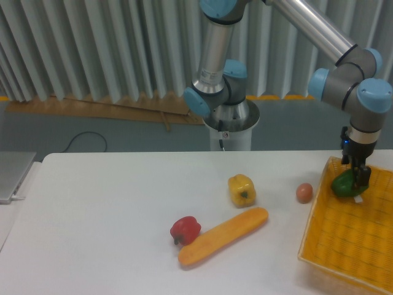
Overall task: Place the green pepper on the table
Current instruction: 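Lower the gripper onto the green pepper and close on it, then lift the green pepper up out of the basket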
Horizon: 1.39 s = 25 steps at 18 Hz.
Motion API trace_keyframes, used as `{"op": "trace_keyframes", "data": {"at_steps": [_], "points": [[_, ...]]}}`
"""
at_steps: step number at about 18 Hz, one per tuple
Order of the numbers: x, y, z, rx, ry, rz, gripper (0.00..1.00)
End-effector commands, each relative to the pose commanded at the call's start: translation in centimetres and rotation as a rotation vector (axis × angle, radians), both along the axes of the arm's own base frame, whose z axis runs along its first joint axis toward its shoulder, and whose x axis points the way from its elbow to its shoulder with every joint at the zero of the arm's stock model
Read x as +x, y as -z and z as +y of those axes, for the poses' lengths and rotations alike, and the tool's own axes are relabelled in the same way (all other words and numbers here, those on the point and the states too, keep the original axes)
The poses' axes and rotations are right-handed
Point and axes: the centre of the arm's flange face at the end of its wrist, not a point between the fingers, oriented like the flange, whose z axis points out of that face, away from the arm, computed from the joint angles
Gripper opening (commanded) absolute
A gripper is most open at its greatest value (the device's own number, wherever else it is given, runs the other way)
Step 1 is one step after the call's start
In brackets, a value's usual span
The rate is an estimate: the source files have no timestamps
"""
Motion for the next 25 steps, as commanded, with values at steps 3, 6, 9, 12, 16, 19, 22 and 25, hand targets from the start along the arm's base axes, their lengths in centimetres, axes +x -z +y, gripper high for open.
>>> {"op": "trace_keyframes", "data": {"at_steps": [3, 6, 9, 12, 16, 19, 22, 25], "points": [[-0.5, 0.5, 0.4, 0.006, -0.003, -0.001, 1.00], [-1.5, -1.4, 1.1, 0.014, -0.014, 0.038, 1.00], [-1.5, -0.9, 1.3, 0.011, -0.014, 0.029, 1.00], [-1.4, -1.0, 1.7, 0.006, -0.017, 0.033, 1.00], [-1.1, -0.9, 2.5, 0.005, -0.038, 0.038, 1.00], [-1.5, -0.7, 2.6, 0.005, -0.038, 0.040, 1.00], [-1.9, -0.5, 2.7, 0.006, -0.035, 0.046, 1.00], [-2.1, -0.1, 2.7, 0.000, -0.035, 0.046, 1.00]]}}
